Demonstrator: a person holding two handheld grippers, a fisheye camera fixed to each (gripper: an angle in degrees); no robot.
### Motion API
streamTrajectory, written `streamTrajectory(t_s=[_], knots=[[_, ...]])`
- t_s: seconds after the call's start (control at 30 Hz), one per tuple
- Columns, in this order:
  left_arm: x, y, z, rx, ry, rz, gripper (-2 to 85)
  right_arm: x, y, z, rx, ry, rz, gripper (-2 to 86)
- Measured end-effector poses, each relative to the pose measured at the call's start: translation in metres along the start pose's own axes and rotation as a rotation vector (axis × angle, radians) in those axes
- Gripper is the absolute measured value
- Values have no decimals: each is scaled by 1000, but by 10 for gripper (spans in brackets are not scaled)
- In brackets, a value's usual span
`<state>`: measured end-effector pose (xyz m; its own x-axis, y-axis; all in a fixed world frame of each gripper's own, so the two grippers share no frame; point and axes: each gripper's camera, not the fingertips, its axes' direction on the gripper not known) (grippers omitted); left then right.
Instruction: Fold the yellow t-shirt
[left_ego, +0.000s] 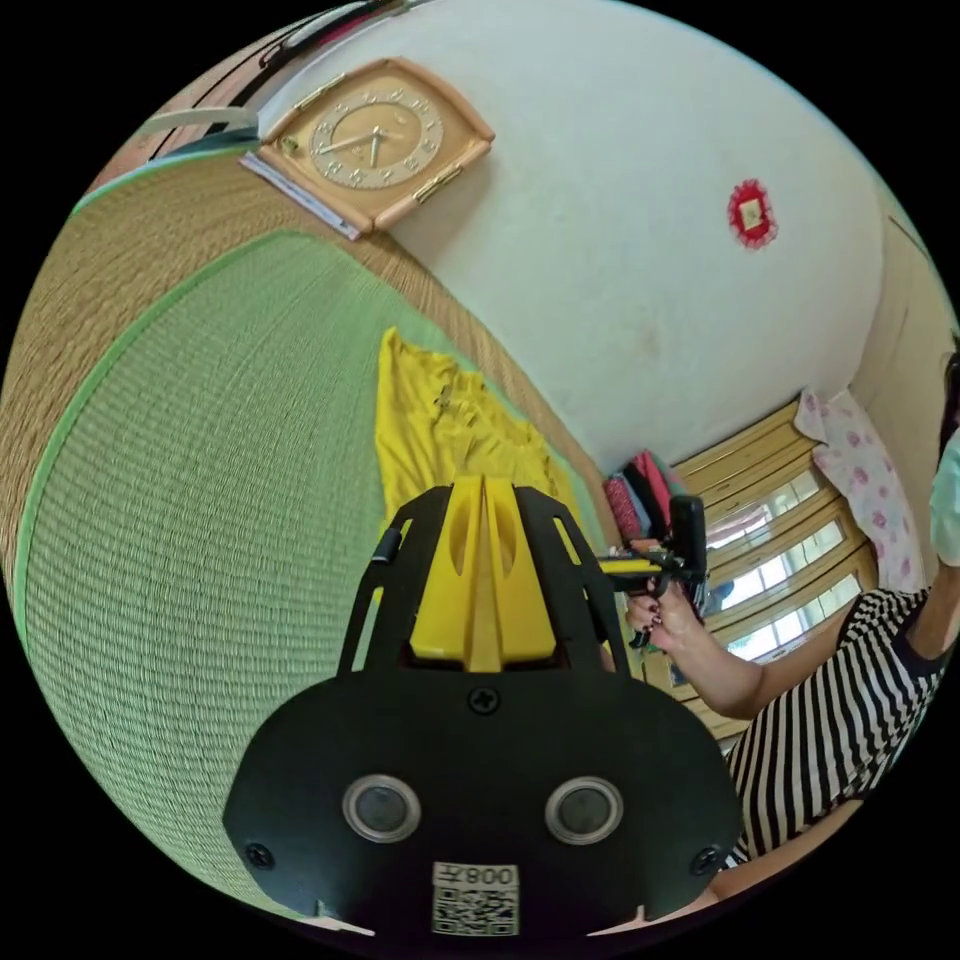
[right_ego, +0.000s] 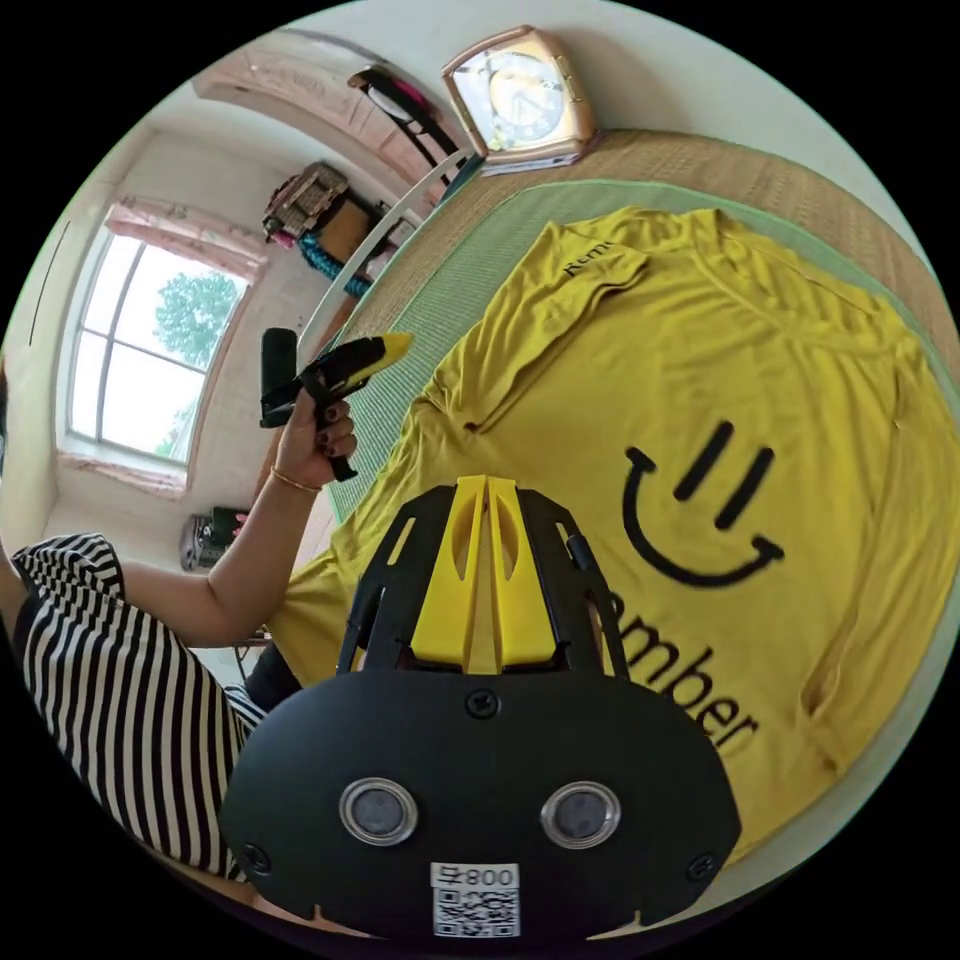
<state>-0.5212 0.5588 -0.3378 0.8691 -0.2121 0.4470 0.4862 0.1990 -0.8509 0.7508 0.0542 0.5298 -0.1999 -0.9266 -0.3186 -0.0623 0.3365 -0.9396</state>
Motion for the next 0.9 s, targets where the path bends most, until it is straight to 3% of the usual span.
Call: streamTrajectory(t_s=[0.2, 0.3, 0.6, 0.9], knots=[[7, 28, -41, 120, -10, -17, 2, -4, 91, -67, 79, 91, 129, 1], [2, 52, -59, 135, 99, -66, 2, -9, 140, -82, 78, 101, 182, 1], [-3, 180, -96, -85, 66, -198, 4, -8, 296, -100, 141, 107, 365, 2], [-43, 289, -132, -58, 107, -458, 36, 17, 431, -101, 327, -5, 565, 11]])
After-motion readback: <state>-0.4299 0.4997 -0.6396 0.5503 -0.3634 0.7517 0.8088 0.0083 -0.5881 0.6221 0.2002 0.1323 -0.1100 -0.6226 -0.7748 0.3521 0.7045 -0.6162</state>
